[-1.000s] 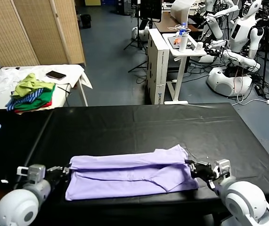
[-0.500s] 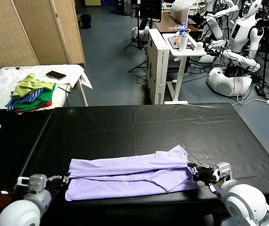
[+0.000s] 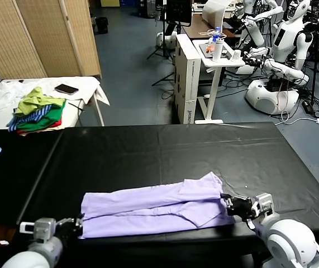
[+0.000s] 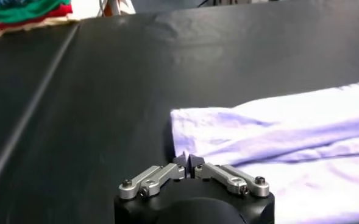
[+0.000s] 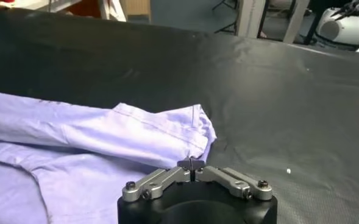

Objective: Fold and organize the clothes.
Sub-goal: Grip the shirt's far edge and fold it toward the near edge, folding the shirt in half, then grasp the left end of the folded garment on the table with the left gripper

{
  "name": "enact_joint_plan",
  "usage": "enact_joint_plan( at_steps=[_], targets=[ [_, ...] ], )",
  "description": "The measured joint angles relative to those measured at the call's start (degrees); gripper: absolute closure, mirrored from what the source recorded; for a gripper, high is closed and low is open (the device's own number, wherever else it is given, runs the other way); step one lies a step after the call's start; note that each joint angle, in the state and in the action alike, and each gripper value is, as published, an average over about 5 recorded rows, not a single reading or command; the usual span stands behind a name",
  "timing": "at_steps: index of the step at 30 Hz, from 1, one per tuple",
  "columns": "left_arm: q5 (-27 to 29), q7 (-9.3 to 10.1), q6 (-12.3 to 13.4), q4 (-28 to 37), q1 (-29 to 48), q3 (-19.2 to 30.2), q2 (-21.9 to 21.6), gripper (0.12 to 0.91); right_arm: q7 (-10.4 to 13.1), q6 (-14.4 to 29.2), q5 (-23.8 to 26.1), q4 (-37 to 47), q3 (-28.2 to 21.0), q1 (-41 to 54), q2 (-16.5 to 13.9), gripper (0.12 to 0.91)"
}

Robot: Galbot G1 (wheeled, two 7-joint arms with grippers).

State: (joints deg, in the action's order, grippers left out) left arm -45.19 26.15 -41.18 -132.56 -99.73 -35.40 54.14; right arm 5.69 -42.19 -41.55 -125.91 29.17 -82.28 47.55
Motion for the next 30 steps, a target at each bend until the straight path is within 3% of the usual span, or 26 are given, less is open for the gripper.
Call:
enact_joint_plan(
  at_steps=[2,7,9,11,18,23,30],
  targets=[
    [0.2,0.64,0.1,-0.5,-0.5,-0.4,0.8,0.669,0.0,0.0,-0.9,-0.7,0.8,-0.6,-0.2,0.639],
    [-0.1,1.92,0.0,-2.4,-1.7,-1.5,2.1,0.350,0.0,0.0,-3.6,-2.2,3.4,-1.5,-0.2,0.318],
    [-0.7,1.77,0.4,-3.2,-1.7,-1.9,2.3,0.235,0.5,0.0,-4.4,-2.0,4.0,-1.1,0.2,0.220],
    [-1.8,1.24,1.6,-3.7,-1.1,-2.1,2.4,0.168,1.6,0.0,-5.1,-1.3,3.9,0.1,0.9,0.147],
    [-4.9,-2.14,6.5,-0.5,5.4,-1.7,1.6,0.124,4.8,2.7,-5.7,4.9,0.8,6.9,4.3,0.119],
    [-5.7,-3.39,7.0,3.9,10.3,-0.1,1.7,0.123,5.2,4.5,-5.0,9.8,-2.1,11.1,6.4,0.118],
    [-5.3,-3.54,6.6,8.1,14.5,3.0,2.6,0.123,4.9,4.7,-3.9,14.9,-6.0,15.3,8.1,0.118]
  ],
)
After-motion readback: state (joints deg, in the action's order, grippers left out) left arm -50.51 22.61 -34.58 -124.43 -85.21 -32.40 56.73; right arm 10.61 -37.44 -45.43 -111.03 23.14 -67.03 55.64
